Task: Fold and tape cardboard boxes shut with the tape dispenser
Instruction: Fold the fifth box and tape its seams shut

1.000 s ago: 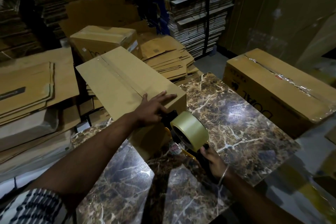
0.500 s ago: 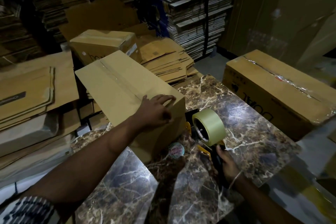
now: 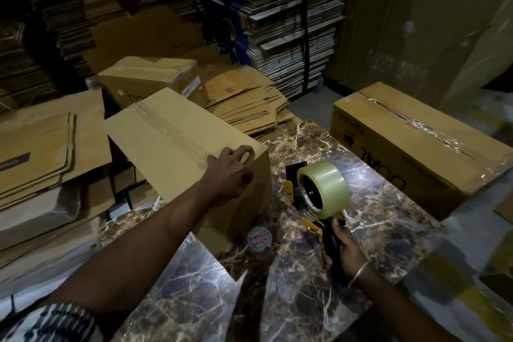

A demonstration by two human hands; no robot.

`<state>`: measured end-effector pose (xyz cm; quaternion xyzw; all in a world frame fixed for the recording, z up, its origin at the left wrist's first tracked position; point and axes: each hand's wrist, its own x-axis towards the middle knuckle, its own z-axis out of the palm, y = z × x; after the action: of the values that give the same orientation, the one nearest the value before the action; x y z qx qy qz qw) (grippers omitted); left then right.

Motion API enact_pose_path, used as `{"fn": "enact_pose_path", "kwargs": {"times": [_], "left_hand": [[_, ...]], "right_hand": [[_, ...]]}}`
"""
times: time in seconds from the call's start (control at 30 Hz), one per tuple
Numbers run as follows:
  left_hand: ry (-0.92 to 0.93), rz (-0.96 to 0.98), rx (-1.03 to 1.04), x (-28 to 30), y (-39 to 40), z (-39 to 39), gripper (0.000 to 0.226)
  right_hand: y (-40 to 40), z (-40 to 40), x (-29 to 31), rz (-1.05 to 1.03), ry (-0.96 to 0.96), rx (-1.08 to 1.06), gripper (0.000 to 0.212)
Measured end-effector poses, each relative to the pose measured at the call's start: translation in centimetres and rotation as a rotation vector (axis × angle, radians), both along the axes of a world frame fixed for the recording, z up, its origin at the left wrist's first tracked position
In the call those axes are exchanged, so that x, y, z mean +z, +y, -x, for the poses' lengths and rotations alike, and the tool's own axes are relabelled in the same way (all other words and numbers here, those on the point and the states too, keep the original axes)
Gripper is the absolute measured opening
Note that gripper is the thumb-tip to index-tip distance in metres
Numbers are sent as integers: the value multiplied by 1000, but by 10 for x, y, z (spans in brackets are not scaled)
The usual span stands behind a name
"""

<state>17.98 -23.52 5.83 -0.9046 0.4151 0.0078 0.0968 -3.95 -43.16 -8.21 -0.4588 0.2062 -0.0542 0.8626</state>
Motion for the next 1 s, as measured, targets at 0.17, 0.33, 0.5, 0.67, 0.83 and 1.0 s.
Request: {"fn": "enact_pose_path", "kwargs": {"times": [0.17, 0.33, 0.5, 0.67, 0.83, 1.0], "left_hand": [[-33, -20, -24, -2, -6, -6, 22], [33, 72, 24, -13, 0, -14, 42], [117, 275, 186, -16, -9, -15, 83], [177, 294, 291, -28, -2, -16, 103], [159, 212, 277, -31, -4, -12, 94], [136, 168, 170, -29, 12, 8, 94]], "right_hand": [[-4, -7, 16, 6, -34, 50, 83], [-4, -14, 24, 4, -86, 40, 73], [-5, -19, 35, -11, -70, 62, 73], [-4, -27, 49, -61, -119, 74, 84], [-2, -38, 63, -98, -138, 136, 86], [5, -56, 83, -128, -138, 215, 100]]}}
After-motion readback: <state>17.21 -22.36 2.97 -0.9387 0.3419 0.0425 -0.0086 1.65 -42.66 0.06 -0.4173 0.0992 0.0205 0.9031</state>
